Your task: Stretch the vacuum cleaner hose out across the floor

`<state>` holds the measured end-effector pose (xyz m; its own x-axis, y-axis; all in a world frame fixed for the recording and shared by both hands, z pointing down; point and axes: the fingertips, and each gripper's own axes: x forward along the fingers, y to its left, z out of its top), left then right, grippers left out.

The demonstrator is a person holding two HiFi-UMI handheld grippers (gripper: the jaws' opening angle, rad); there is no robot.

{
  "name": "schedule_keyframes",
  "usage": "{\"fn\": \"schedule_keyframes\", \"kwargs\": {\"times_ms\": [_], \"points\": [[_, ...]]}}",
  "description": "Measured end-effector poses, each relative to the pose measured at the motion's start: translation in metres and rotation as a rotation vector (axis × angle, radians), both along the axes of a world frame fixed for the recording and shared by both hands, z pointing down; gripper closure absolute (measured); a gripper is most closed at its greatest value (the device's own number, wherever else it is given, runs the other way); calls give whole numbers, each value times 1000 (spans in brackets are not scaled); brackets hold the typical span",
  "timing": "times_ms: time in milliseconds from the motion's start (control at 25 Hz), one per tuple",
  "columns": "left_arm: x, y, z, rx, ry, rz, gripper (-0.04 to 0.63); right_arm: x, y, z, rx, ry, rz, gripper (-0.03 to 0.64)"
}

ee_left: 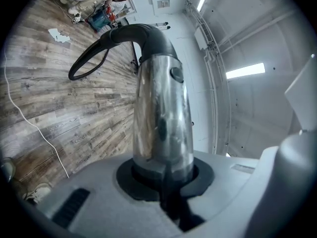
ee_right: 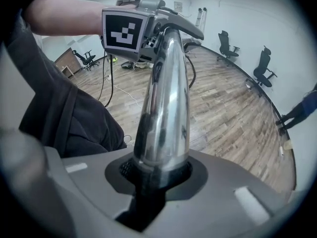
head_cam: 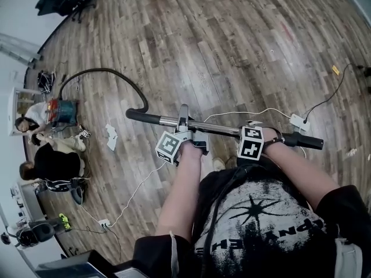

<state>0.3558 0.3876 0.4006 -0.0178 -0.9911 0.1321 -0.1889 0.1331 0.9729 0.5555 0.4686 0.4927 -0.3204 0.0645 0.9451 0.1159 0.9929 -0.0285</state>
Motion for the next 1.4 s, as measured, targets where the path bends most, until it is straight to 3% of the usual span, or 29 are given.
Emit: {"fn": "schedule_keyframes", "kwargs": {"times_ms": [400, 640, 960, 1160, 1400], "points": [[21, 53, 24, 34, 47, 151, 551, 13, 71, 19, 82, 64, 154, 523], [54, 73, 27, 34, 69, 183, 551, 44, 99, 17, 79, 81, 184, 526], [88, 87, 11, 59, 57, 152, 551, 77, 106, 11, 93, 52, 155, 526], [136, 98, 3, 74, 75, 83, 551, 126, 105, 10, 95, 34, 88, 528], [183, 117, -8, 85, 27, -11, 551, 178, 105, 6, 94, -7, -9, 526]]}}
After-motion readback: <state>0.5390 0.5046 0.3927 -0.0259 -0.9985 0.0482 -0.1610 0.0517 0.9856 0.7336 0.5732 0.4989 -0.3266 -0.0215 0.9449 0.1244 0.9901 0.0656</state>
